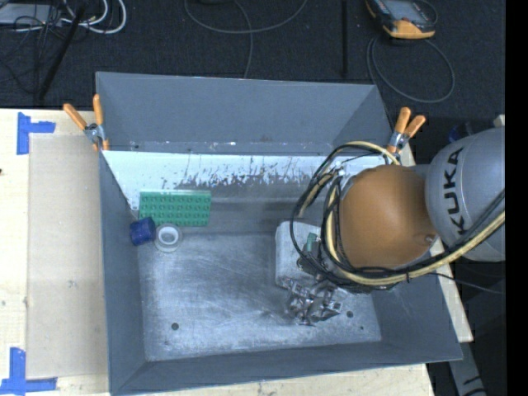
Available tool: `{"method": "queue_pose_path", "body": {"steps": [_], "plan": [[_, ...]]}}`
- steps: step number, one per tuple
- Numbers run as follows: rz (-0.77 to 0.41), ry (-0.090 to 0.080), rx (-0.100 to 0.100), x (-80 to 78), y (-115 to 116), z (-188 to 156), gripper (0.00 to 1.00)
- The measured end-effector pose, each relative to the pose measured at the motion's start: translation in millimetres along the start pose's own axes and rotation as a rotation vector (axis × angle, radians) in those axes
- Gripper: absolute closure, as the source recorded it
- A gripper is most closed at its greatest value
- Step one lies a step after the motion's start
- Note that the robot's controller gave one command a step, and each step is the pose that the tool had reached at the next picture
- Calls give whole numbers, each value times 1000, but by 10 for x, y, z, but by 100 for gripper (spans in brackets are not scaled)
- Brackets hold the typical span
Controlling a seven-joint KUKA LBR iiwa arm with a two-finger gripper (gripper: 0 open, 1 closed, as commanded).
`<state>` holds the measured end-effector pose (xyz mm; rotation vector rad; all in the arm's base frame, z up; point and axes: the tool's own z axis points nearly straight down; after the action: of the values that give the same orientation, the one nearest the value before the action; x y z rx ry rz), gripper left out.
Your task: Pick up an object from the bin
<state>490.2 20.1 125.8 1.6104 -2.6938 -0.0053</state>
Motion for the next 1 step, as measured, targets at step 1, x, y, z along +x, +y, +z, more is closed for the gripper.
{"method": "queue_pose_path", "body": {"steps": [1], "plan": [[38, 0, 1, 84, -111, 114, 100]]}}
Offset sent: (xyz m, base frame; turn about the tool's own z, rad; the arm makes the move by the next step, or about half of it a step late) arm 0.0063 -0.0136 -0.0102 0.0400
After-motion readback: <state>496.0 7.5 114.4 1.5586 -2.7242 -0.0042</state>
